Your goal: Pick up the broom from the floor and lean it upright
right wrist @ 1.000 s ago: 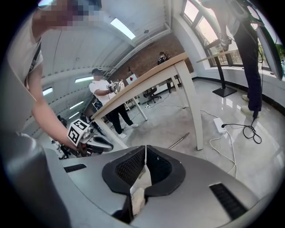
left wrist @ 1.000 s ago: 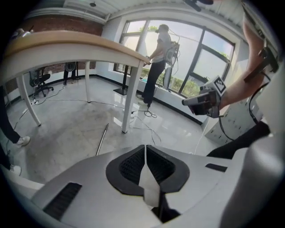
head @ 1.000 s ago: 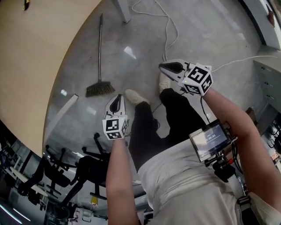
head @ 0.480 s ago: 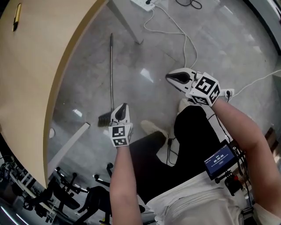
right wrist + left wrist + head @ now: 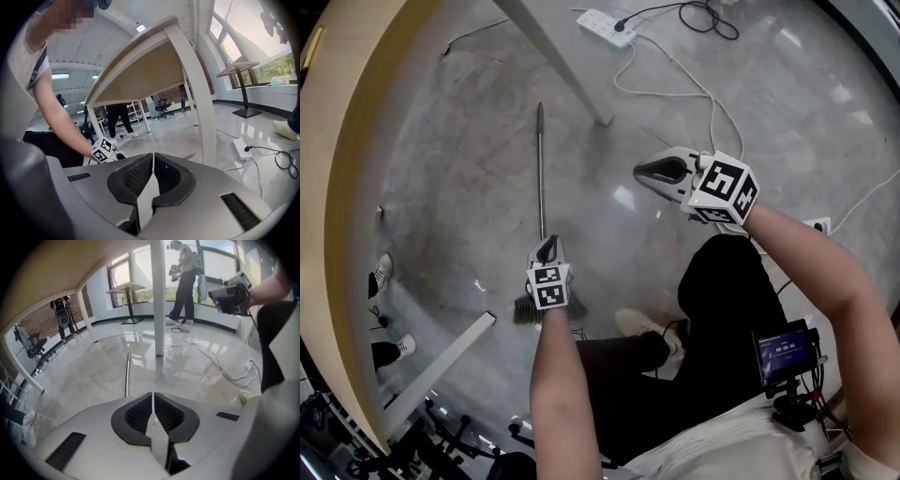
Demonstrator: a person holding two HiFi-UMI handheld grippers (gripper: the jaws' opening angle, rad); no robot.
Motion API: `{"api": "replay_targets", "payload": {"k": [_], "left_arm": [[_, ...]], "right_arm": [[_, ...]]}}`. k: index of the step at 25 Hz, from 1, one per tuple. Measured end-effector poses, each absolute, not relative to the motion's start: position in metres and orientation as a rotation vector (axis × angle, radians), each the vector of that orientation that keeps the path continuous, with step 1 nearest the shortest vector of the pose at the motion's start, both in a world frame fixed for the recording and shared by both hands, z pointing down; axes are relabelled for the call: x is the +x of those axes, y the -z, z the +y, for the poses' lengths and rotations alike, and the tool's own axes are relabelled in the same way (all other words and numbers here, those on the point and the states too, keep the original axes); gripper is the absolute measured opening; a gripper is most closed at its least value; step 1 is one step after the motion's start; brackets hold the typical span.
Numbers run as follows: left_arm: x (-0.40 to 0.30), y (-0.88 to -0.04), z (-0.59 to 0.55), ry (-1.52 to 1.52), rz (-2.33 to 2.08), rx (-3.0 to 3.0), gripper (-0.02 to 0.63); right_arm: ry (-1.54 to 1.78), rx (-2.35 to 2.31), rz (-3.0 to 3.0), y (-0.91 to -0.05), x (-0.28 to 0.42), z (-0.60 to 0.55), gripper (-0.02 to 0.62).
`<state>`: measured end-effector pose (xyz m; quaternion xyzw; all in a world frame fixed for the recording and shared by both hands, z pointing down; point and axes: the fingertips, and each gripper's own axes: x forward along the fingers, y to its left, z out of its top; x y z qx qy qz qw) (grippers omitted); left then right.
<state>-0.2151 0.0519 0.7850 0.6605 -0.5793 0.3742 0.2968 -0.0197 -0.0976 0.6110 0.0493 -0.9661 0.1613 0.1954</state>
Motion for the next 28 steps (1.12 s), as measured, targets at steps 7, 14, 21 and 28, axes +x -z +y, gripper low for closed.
{"api": "replay_targets", "payload": {"k": [7,14,21,28], "left_arm": [[-0.274,-0.9,0.016,-1.222,-1.426,1.691,0.02],[-0.322,-0.956,0.008,-1.273,-1.372,1.543,0.106],[-0.335,-0.989,-0.003,-1.213,-1.333,1.476,0.122],[-0.324,-0.985,0.003,-1.12,-1.266,1.39,0.078]], "right_arm": [[-0.339,0.087,-2.706,-0.682,-0.026,-0.117,0.021],[-0.307,0.148,-2.676,-0.712,-0.014,-0.124,0.021],[-0.281,0.226,-2.607,-0.732,0.018,-0.125,0.021],[-0.293,0.28,-2.61,-0.724,0.031,-0.136,0.021]]}}
